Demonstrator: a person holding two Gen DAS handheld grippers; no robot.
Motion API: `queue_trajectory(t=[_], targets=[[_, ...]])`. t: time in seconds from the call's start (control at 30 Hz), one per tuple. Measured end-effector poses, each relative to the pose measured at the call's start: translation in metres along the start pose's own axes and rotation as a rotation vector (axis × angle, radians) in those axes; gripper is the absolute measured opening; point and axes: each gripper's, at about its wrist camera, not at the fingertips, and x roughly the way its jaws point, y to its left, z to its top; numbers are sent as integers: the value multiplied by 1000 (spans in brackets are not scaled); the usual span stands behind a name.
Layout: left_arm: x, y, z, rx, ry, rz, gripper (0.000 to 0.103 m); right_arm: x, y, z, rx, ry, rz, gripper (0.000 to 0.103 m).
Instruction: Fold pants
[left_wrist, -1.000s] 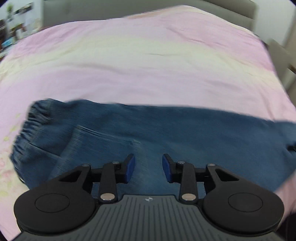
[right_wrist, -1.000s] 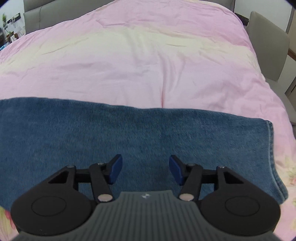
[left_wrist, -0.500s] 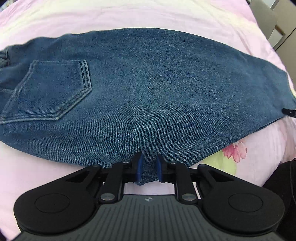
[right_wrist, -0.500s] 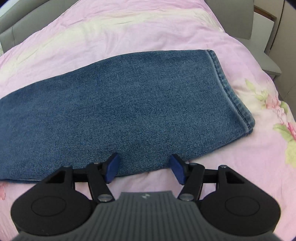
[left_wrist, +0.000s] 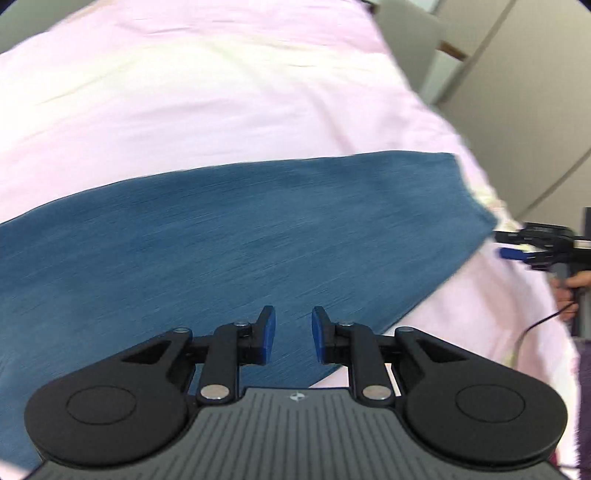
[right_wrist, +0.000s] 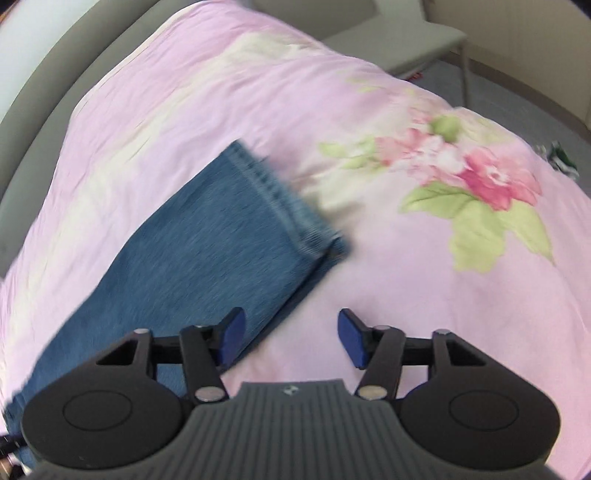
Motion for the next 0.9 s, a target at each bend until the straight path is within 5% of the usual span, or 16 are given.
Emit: queue_trajectory(t=[0.17,0.5,0.9], targets=[[38,-51,16,43,45,-61,23,19,-20,22,127,-3,53,45],[97,-92,19,117,150,-51,23,54,-35,24,171,-31,93,39],[134,-118,2,251,171,71,24,15,-8,32,90,-98,106,18]])
